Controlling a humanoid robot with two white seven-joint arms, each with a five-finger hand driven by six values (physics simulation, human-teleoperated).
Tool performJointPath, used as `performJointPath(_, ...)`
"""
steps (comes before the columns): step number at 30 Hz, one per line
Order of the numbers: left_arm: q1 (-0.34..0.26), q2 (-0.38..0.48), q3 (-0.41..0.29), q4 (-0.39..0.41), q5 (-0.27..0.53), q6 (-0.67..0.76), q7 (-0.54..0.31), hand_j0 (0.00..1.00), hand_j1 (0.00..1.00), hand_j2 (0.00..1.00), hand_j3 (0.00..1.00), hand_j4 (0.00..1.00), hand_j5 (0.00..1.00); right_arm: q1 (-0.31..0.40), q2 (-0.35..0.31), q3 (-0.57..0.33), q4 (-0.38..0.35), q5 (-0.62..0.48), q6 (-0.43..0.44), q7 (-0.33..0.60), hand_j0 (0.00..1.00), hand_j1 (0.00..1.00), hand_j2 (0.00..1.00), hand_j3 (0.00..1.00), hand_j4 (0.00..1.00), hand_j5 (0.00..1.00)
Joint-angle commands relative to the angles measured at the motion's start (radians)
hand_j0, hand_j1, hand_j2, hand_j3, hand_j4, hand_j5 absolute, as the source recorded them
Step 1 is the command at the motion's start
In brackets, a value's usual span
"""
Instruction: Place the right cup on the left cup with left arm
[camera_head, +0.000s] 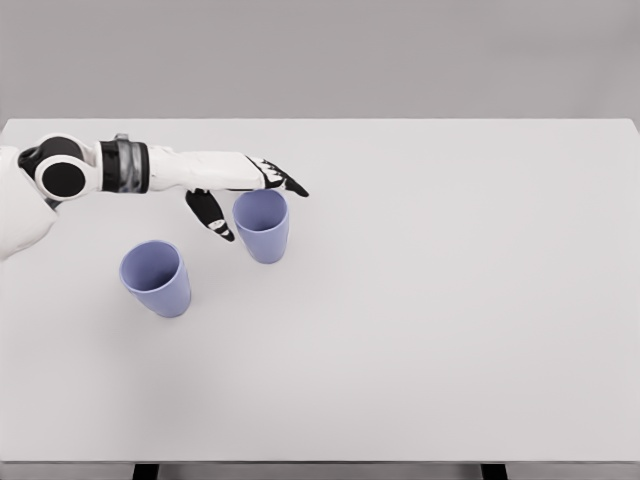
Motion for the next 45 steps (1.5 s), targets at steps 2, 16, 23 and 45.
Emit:
performJointPath(2,0.009,-0.002,0.003,-0.002,-0.030,0.002,0.000,1.00,1.00,1.00,1.00,1.00,1.00,0.000,0.000,0.000,0.001,0.000,0.000,0.000,1.00,1.00,1.00,1.00,1.00,1.00)
performJointPath(16,0.043,0.042,0.084,-0.084,-0.013,0.002,0.003,0.57,0.57,0.57,0.57,0.57,0.57,0.000,0.000,0.000,0.001,0.000,0.000,0.000,1.00,1.00,1.00,1.00,1.00,1.00)
performJointPath(23,0.034,0.225,0.098,-0.303,0.140,0.002,0.002,0.54,0.54,0.54,0.54,0.54,0.54,0.000,0.000,0.000,0.001,0.000,0.000,0.000,1.00,1.00,1.00,1.00,1.00,1.00)
performJointPath(45,0.077,0.717,0.196,-0.607,0.387,0.002,-0.004,0.54,0.54,0.54,0.54,0.54,0.54,0.000,0.000,0.000,-0.001,0.000,0.000,0.000,1.00,1.00,1.00,1.00,1.00,1.00)
